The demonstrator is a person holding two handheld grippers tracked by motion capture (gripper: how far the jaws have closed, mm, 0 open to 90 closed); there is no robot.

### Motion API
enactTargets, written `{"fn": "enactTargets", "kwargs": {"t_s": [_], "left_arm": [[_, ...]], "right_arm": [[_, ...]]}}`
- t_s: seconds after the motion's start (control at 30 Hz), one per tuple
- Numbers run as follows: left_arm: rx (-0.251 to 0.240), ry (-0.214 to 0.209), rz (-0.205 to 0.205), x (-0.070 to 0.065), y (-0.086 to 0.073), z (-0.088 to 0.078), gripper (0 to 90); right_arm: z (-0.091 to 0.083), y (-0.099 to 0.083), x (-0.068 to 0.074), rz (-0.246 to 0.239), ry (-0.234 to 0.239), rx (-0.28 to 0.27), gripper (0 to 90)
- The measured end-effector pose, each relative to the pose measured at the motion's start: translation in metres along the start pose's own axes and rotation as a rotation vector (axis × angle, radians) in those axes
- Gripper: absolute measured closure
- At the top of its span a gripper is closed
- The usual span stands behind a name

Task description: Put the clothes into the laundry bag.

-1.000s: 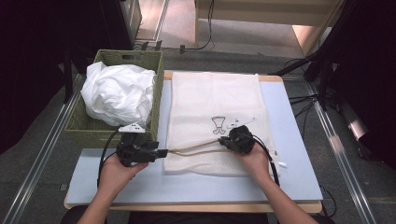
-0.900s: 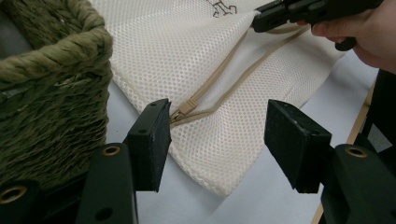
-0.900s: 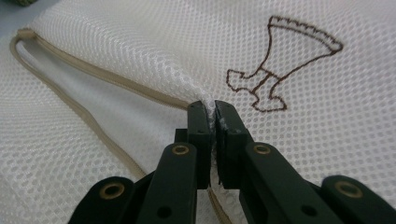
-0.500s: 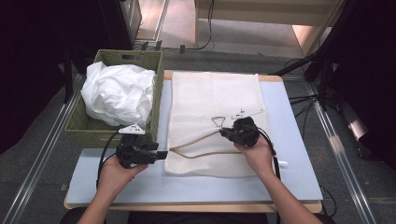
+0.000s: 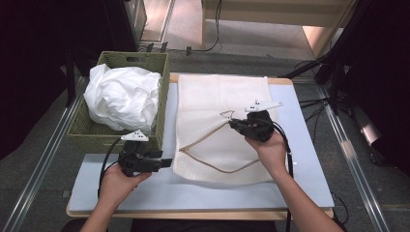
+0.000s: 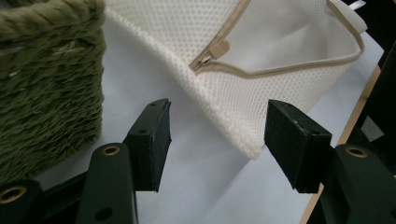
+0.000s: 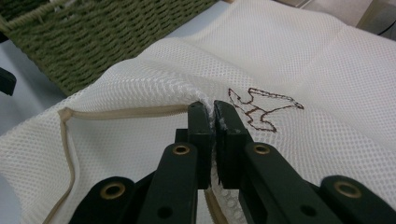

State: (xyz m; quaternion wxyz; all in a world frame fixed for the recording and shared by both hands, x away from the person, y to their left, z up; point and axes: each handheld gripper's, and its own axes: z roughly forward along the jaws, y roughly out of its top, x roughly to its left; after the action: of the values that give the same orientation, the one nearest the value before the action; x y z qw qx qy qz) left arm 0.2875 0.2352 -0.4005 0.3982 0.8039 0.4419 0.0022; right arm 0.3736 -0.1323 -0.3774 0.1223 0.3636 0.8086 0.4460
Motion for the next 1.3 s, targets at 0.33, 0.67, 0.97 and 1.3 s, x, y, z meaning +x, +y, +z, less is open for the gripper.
{"fn": "enactTargets", "kwargs": {"t_s": [0.33,0.67,0.97,1.3], "left_arm": [[0.021,0.007,-0.003,-0.005,0.011,-0.015,39.6],[0.031,0.041,0.06,-0.01,0.036,-0.032,39.3],[0.027,0.058,0.049,0.008,0.06,-0.05,39.3],[0.001,0.084,0.017,0.035,0.079,-0.071,39.5]], "right_arm": [[-0.001,0.0,0.0,0.016,0.008,-0.003,88.1],[0.0,0.0,0.0,0.021,0.014,0.003,88.1],[0.001,-0.003,0.0,0.033,0.023,0.018,88.0],[-0.001,-0.003,-0.001,0.042,0.026,0.011,88.0]]}}
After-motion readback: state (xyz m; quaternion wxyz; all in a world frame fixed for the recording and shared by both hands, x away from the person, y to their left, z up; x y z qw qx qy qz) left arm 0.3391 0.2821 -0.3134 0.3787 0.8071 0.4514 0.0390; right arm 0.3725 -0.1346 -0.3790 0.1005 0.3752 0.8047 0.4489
